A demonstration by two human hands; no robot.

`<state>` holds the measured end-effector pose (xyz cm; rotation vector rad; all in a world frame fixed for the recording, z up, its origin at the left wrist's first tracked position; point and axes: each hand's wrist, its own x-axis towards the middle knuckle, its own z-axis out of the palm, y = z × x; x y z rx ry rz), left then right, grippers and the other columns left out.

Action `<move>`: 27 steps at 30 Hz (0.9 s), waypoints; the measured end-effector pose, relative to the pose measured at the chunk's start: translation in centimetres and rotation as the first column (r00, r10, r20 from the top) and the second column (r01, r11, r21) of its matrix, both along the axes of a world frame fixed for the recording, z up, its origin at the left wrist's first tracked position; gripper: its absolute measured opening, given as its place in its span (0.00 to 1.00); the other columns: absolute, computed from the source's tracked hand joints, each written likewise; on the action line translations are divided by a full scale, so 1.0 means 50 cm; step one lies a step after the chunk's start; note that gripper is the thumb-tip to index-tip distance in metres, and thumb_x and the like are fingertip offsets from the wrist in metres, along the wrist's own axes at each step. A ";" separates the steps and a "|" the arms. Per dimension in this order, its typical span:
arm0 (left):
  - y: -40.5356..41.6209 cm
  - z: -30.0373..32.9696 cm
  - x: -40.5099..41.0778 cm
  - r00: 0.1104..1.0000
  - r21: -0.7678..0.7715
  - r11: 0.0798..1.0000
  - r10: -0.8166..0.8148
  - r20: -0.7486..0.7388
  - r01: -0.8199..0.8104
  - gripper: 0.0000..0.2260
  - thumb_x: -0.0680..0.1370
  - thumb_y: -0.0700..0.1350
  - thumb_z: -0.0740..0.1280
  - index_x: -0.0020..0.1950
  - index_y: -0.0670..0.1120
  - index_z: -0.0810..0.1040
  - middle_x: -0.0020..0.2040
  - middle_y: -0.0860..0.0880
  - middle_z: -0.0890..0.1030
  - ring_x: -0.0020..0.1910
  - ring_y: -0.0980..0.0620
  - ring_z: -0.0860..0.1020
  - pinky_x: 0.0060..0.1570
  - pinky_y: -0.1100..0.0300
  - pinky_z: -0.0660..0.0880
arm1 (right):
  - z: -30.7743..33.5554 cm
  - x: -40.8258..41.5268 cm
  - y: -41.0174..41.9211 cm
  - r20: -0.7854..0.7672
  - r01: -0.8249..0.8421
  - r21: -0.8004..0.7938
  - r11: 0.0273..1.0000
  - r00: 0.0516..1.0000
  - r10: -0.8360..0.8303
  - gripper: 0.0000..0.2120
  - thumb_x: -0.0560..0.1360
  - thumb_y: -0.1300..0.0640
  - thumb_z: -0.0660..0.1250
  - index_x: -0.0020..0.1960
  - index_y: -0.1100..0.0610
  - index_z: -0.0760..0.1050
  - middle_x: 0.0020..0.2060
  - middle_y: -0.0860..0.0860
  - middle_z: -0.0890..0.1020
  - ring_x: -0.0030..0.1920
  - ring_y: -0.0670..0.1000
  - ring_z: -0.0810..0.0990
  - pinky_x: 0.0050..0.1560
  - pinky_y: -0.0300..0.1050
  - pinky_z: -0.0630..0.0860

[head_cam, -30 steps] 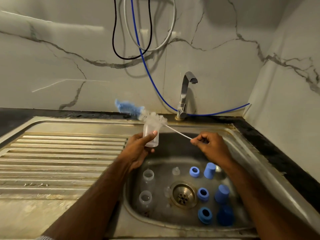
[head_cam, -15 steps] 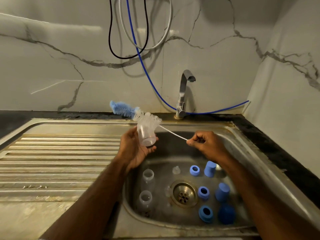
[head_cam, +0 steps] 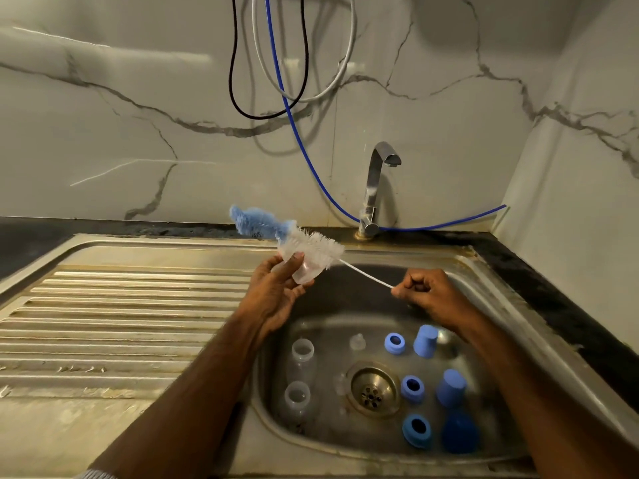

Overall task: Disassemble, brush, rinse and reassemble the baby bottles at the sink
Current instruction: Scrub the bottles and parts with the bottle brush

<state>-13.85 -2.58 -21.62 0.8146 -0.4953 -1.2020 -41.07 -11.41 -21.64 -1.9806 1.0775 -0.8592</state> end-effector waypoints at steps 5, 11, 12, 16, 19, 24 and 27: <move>0.001 -0.002 -0.032 0.998 0.073 0.997 -0.040 0.053 0.036 0.31 0.71 0.55 0.72 0.69 0.42 0.72 0.63 0.39 0.79 0.60 0.40 0.79 0.51 0.47 0.82 | -0.012 0.069 0.030 0.027 -0.005 -0.067 0.998 1.000 0.007 0.08 0.76 0.55 0.73 0.40 0.56 0.80 0.28 0.50 0.76 0.31 0.46 0.73 0.37 0.44 0.72; -0.002 -0.007 -0.010 0.999 -0.005 0.999 -0.053 0.011 0.053 0.31 0.77 0.64 0.62 0.74 0.47 0.71 0.64 0.41 0.81 0.62 0.42 0.79 0.50 0.46 0.80 | 0.010 0.024 0.018 0.002 -0.084 0.010 0.996 0.996 0.084 0.12 0.76 0.59 0.73 0.36 0.56 0.75 0.23 0.43 0.70 0.27 0.41 0.66 0.33 0.37 0.66; -0.002 -0.009 -0.012 0.996 0.009 0.996 -0.086 0.037 0.086 0.30 0.78 0.65 0.60 0.73 0.47 0.72 0.61 0.41 0.82 0.58 0.43 0.81 0.49 0.47 0.79 | 0.004 0.024 0.014 -0.002 -0.057 0.004 0.998 0.998 0.057 0.12 0.76 0.58 0.73 0.35 0.55 0.75 0.23 0.43 0.70 0.28 0.41 0.67 0.34 0.39 0.67; 0.000 -0.009 -0.040 0.967 0.059 0.989 -0.142 0.211 0.133 0.24 0.81 0.63 0.56 0.67 0.48 0.73 0.53 0.40 0.82 0.44 0.48 0.84 0.36 0.54 0.80 | -0.022 0.068 0.017 -0.038 0.053 -0.117 0.992 0.998 -0.058 0.09 0.76 0.51 0.72 0.38 0.50 0.77 0.26 0.47 0.74 0.31 0.46 0.72 0.37 0.52 0.73; 0.000 -0.010 -0.029 0.968 0.005 0.996 -0.082 0.237 0.084 0.23 0.80 0.63 0.57 0.65 0.49 0.75 0.52 0.42 0.82 0.40 0.51 0.83 0.34 0.57 0.77 | -0.010 0.055 0.012 -0.031 -0.010 -0.117 0.993 1.000 0.006 0.11 0.76 0.53 0.73 0.36 0.50 0.76 0.25 0.46 0.72 0.29 0.45 0.69 0.36 0.50 0.70; 0.002 -0.011 -0.013 0.971 0.013 0.986 -0.169 0.170 0.169 0.19 0.81 0.57 0.62 0.65 0.47 0.75 0.53 0.41 0.82 0.44 0.48 0.81 0.33 0.59 0.76 | -0.012 0.020 -0.003 -0.049 0.049 -0.112 0.993 0.997 -0.055 0.11 0.75 0.54 0.73 0.35 0.48 0.76 0.24 0.43 0.72 0.29 0.44 0.68 0.37 0.48 0.69; 0.002 -0.012 -0.032 0.957 0.053 0.983 -0.182 0.226 0.174 0.19 0.80 0.53 0.64 0.69 0.50 0.72 0.62 0.38 0.79 0.54 0.42 0.80 0.43 0.54 0.76 | -0.012 0.061 0.026 -0.092 0.052 -0.204 0.978 0.993 -0.072 0.10 0.77 0.51 0.70 0.38 0.49 0.76 0.28 0.43 0.76 0.31 0.43 0.73 0.37 0.46 0.73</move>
